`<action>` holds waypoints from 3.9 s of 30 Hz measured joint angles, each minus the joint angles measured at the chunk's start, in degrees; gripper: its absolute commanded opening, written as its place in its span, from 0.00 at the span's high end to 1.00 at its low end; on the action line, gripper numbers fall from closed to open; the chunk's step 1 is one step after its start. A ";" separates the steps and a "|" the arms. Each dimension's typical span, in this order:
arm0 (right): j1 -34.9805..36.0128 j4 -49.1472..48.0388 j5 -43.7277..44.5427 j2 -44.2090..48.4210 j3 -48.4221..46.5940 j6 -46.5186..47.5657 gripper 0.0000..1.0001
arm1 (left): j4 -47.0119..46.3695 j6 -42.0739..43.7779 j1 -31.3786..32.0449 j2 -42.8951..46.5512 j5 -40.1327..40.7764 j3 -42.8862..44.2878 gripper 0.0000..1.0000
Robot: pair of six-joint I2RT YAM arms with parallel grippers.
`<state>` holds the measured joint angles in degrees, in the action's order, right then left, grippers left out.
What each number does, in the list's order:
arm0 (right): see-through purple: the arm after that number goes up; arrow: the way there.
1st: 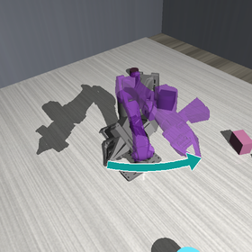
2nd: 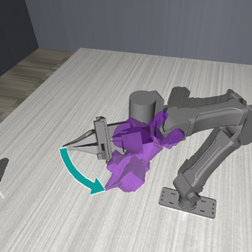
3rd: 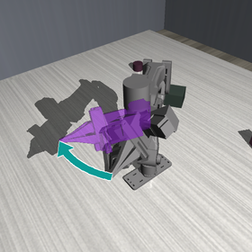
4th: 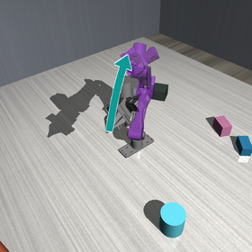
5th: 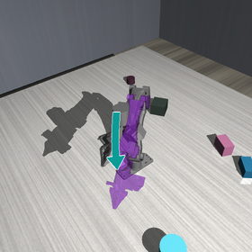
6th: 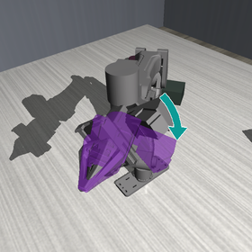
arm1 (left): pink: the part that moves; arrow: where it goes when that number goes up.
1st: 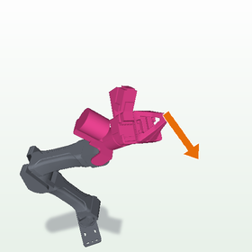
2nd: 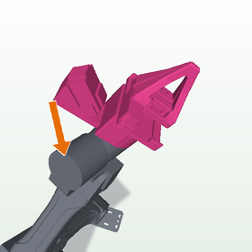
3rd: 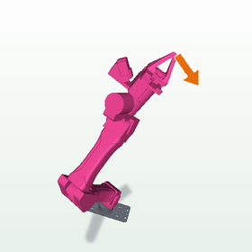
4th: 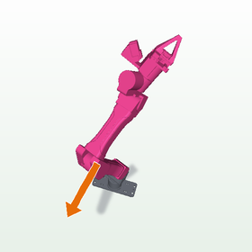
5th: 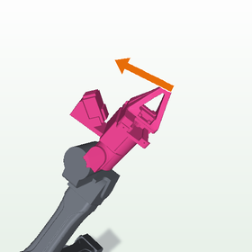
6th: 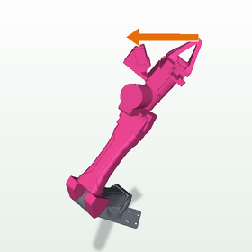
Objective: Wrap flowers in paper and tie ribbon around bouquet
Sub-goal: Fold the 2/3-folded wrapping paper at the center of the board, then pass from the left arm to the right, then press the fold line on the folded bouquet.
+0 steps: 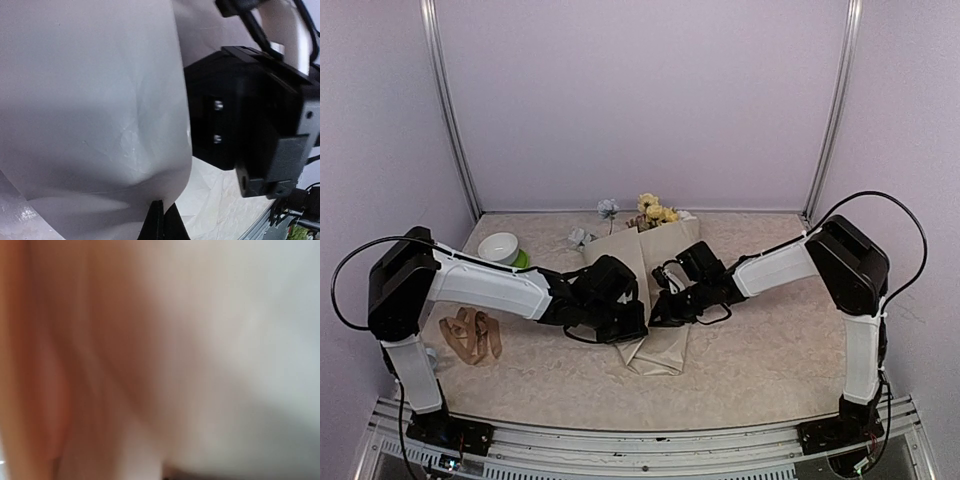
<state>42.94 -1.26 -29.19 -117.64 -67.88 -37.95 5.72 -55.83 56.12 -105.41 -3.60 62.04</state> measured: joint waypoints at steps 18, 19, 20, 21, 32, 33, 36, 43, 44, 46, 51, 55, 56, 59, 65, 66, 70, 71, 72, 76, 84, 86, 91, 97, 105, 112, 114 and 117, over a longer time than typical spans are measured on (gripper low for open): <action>-2.54 -2.71 -3.41 3.72 6.36 -3.56 1.00 | 15.39 16.37 7.10 -8.55 2.23 14.16 1.00; -2.64 -2.23 -2.80 5.64 6.99 -3.65 1.00 | 15.76 16.61 7.10 -8.92 2.08 14.16 1.00; -2.73 -1.84 -2.25 7.15 7.21 -3.65 1.00 | 16.00 16.79 7.10 -9.16 1.92 14.16 1.00; -2.86 -1.60 -1.55 9.01 7.39 -3.63 1.00 | 16.22 16.98 7.06 -9.33 1.81 14.16 1.00; -9.97 -1.40 1.81 18.36 15.89 -2.27 1.00 | 16.68 19.17 7.65 -9.38 2.45 14.34 1.00; -9.81 -1.88 1.51 17.29 17.18 -2.38 1.00 | 16.70 19.54 7.89 -9.38 2.62 14.51 1.00; -9.40 -3.52 0.44 13.46 20.61 -3.30 1.00 | 16.83 20.22 8.26 -9.38 3.06 15.56 1.00; -7.89 -11.17 -1.66 10.88 21.20 -5.38 1.00 | 17.94 21.90 8.26 -9.38 3.91 21.86 1.00; -7.65 -11.87 -1.64 10.71 21.29 -5.68 1.00 | 17.92 22.10 8.26 -9.40 3.82 22.86 1.00; -7.34 -13.20 -1.57 10.60 21.77 -6.34 1.00 | 17.75 22.43 8.28 -9.53 3.26 25.03 1.00; -7.21 -17.05 -1.40 10.69 23.69 -8.13 1.00 | 17.44 22.86 8.48 -11.63 1.03 26.40 1.00; -7.13 -18.25 -1.22 11.28 24.76 -9.46 1.00 | 19.85 23.37 8.81 -15.76 -1.27 27.41 1.00; -7.04 -18.16 -1.16 11.45 24.90 -9.60 1.00 | 20.59 23.54 8.81 -16.83 -1.81 27.56 1.00; -6.84 -17.11 -0.72 12.50 25.35 -9.99 1.00 | 22.03 23.91 8.79 -18.82 -2.89 27.58 1.00; -7.17 -13.05 2.32 19.56 26.53 -10.95 1.00 | 22.88 24.35 8.87 -18.82 -4.61 28.02 1.00; -7.43 -12.17 2.71 21.44 26.64 -11.02 0.97 | 22.95 24.41 8.87 -18.82 -4.68 28.02 1.00; -10.34 -10.54 3.56 27.34 26.43 -9.60 0.65 | 23.04 24.48 8.87 -18.82 -4.87 28.02 1.00; -11.45 -10.16 3.41 27.93 25.92 -8.46 0.58 | 23.04 24.48 8.87 -18.82 -4.94 28.02 1.00; -12.28 -9.51 3.28 27.91 25.07 -7.48 0.55 | 23.04 24.50 8.87 -18.82 -4.96 28.02 1.00; -13.90 -7.67 2.40 25.20 20.90 -4.98 0.52 | 23.02 24.59 8.87 -18.82 -5.01 28.00 1.00; -13.92 -7.72 -2.03 16.90 16.50 -2.75 0.52 | 22.95 24.65 8.87 -18.82 -5.03 27.91 1.00; -13.90 -7.98 -3.58 15.39 16.41 -2.78 0.66 | 22.91 24.70 8.87 -18.82 -5.05 27.89 1.00; -13.62 -12.35 -10.78 12.63 16.57 -3.65 1.00 | 22.38 24.90 8.87 -18.82 -5.09 27.50 1.00; -13.49 -14.16 -13.84 11.58 16.61 -3.82 1.00 | 21.99 25.14 8.85 -18.62 -5.01 27.23 0.82; -13.49 -12.68 -12.26 11.39 14.88 -2.58 1.00 | 24.20 32.20 12.09 -17.27 0.02 34.36 0.63; -13.49 -11.61 -10.99 10.91 14.34 -2.08 1.00 | 27.15 38.71 15.80 -20.65 3.50 47.93 0.65; -13.49 -11.45 -10.82 10.91 14.29 -2.08 1.00 | 28.89 39.78 16.37 -22.91 4.92 49.79 0.66; -13.49 -11.02 -10.60 10.91 14.12 -1.99 1.00 | 33.51 41.07 16.90 -28.26 7.85 53.40 0.67</action>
<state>29.45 -12.27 -39.79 -106.74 -53.76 -39.94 39.22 -14.76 73.01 -133.67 4.25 115.44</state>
